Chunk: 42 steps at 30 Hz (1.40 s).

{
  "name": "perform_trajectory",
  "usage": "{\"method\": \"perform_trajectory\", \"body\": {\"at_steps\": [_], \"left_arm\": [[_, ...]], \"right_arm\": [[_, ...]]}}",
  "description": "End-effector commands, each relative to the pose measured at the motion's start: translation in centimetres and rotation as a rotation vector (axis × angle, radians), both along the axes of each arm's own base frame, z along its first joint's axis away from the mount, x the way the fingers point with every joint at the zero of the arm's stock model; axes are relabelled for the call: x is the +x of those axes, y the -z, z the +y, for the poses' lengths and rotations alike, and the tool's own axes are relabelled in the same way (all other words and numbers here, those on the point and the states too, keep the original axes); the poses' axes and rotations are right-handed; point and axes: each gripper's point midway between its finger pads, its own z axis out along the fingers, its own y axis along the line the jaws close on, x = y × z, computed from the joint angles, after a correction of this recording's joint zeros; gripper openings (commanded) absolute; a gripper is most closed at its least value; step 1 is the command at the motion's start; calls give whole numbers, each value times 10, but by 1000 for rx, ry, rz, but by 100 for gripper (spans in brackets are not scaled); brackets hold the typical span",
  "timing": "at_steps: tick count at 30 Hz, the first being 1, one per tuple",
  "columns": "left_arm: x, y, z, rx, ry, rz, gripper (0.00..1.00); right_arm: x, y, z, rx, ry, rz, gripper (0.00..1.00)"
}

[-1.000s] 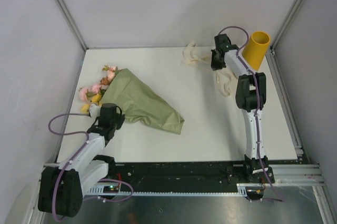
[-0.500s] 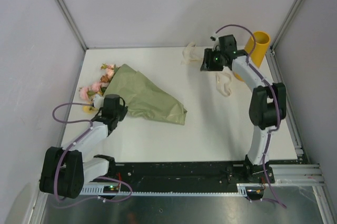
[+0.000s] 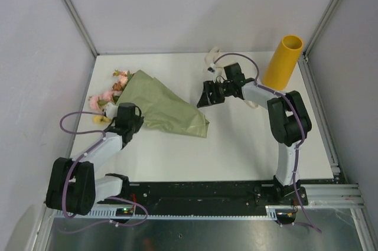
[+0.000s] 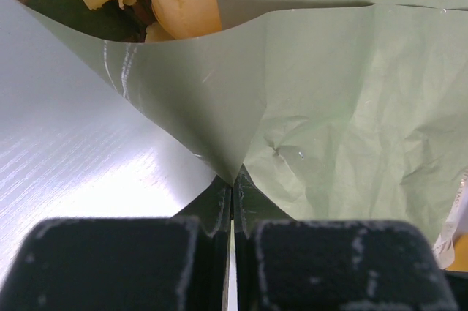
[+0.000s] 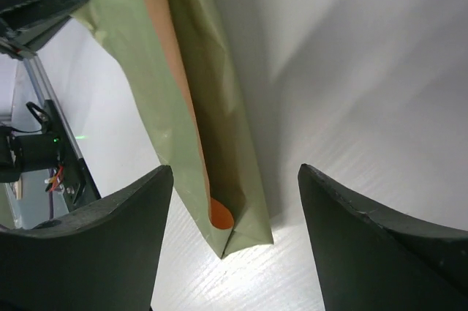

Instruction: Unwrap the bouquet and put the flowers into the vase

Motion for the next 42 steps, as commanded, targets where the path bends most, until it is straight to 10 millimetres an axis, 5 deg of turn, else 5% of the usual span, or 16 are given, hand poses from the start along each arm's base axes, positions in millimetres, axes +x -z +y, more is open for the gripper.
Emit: {"method": "perform_trajectory", "body": {"at_steps": [1, 13, 21, 29, 35, 37, 42], "left_arm": [[20, -21, 3, 31, -12, -61, 0], [32, -15, -2, 66, 15, -14, 0], [54, -13, -19, 74, 72, 1, 0], [92, -20, -41, 93, 139, -18, 0], [98, -28, -60, 55, 203, -34, 1], [92, -33, -59, 59, 207, -31, 12], [71, -61, -50, 78, 211, -58, 71]], "right_arm": [[3, -24, 16, 104, -79, -100, 76], [-13, 7, 15, 90, -94, 3, 56], [1, 2, -5, 43, 25, -31, 3], [14, -7, -32, 47, 145, -61, 0], [19, -10, -33, 80, 149, -80, 0], [17, -15, -30, 88, 130, -102, 0], [13, -30, -24, 99, 97, -157, 0]]}}
